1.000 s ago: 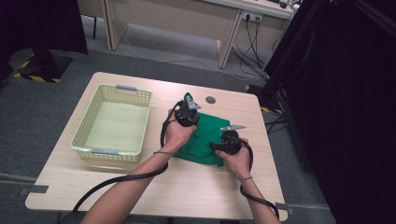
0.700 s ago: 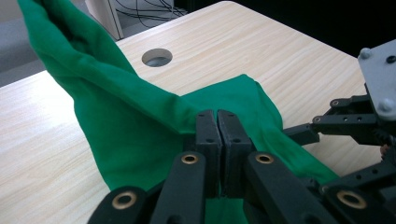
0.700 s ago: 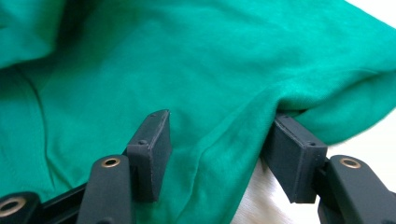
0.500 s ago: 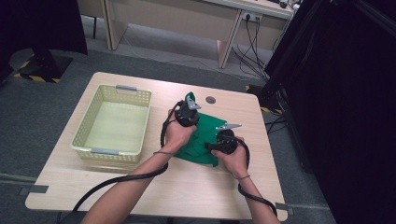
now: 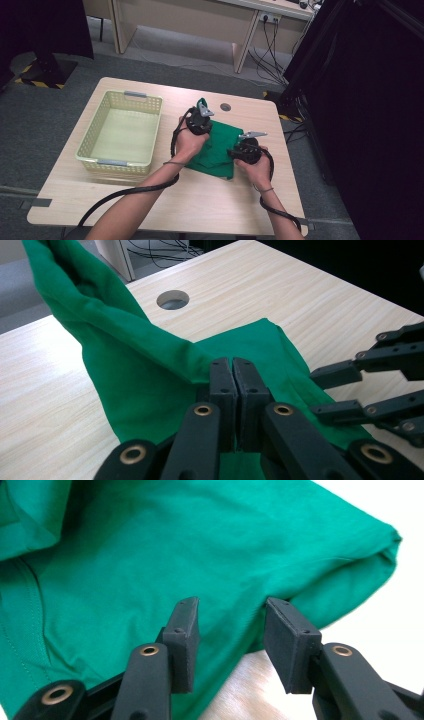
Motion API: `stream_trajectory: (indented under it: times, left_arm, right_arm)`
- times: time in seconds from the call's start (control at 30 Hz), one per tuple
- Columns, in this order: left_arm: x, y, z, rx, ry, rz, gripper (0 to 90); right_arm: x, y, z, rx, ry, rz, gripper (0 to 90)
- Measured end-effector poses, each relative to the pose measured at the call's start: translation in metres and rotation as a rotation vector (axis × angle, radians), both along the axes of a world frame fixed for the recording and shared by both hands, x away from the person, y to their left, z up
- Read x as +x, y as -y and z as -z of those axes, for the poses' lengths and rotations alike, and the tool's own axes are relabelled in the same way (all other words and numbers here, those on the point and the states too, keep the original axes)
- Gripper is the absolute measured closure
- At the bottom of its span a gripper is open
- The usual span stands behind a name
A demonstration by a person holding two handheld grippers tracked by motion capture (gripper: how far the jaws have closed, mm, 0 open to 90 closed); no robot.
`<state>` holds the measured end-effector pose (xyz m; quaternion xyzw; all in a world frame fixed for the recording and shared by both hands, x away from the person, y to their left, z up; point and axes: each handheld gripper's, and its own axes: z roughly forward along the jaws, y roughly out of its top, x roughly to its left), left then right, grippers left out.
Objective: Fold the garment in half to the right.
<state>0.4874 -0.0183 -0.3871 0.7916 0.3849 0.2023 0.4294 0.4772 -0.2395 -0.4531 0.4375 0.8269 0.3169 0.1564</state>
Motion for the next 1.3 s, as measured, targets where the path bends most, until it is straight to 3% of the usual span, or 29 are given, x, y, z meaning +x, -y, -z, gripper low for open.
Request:
stream_trajectory:
  times: [0.53,0.83,1.3]
  left_arm:
    - [-0.002,0.005,0.004,0.009,-0.011,0.016,87.7]
    - [-0.001,0.007,0.005,0.008,-0.014,0.024,87.7]
    - [-0.006,0.017,0.012,0.035,-0.035,0.074,87.5]
  right_arm:
    - [0.006,-0.022,0.008,-0.012,-0.018,-0.052,55.6]
    - [0.006,-0.011,0.003,0.031,-0.015,-0.011,52.5]
    - [0.001,-0.008,-0.005,0.053,0.021,0.015,49.0]
